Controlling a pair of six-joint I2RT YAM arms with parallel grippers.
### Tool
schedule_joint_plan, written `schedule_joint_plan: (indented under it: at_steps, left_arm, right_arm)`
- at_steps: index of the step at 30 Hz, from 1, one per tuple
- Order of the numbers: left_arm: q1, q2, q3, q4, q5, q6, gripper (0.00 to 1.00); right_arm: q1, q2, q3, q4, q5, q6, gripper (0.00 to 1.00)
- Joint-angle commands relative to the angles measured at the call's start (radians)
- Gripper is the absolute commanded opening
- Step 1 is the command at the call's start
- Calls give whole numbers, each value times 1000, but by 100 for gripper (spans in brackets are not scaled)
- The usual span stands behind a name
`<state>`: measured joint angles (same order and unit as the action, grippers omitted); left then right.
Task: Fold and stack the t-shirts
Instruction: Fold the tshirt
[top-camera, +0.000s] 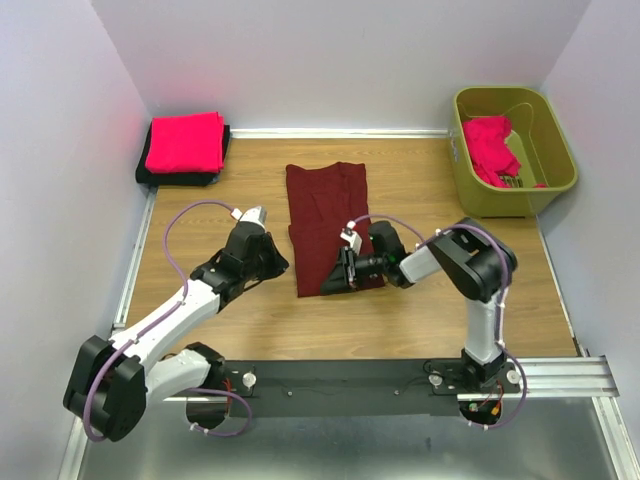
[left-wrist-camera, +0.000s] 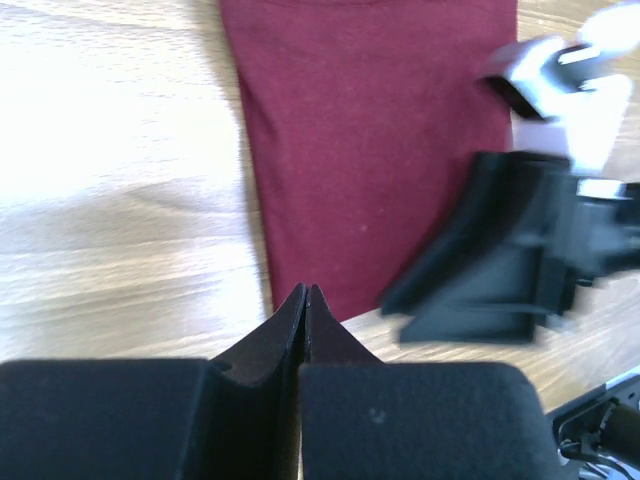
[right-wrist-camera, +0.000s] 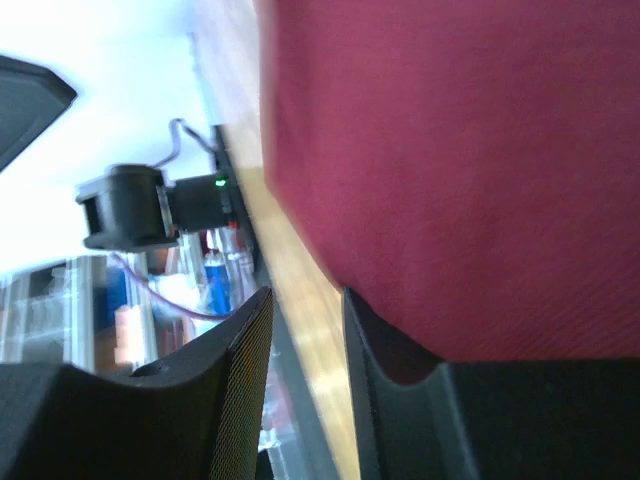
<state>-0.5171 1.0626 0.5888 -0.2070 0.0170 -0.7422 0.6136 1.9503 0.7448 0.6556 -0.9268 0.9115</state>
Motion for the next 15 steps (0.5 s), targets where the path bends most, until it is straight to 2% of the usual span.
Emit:
schedule_joint_plan:
  at_steps: [1, 5, 9, 11, 12, 13, 15]
  left_arm:
    - [5, -38, -9, -32, -48, 15, 7]
    - [6, -21, -12, 0, -32, 15, 7]
    - [22, 52, 20, 47, 15, 32, 7]
    - [29, 108, 54, 51, 37, 38, 7]
    - [28, 123, 65, 47, 37, 47, 7]
    - [29, 143, 80, 31, 37, 50, 7]
    - [28, 157, 97, 3, 41, 64, 8]
  right_arm:
    - [2, 102, -24, 98, 71, 26, 42]
    - [2, 104, -41, 95, 97, 38, 42]
    - [0, -48, -44, 23, 117, 0, 43]
    - [-6, -120, -29, -97, 152, -42, 43]
    - [-9, -189, -16, -162, 175, -118, 45]
    - [-11, -227, 28, -333, 245, -167, 47]
    - [-12, -275, 68, -495, 327, -253, 50]
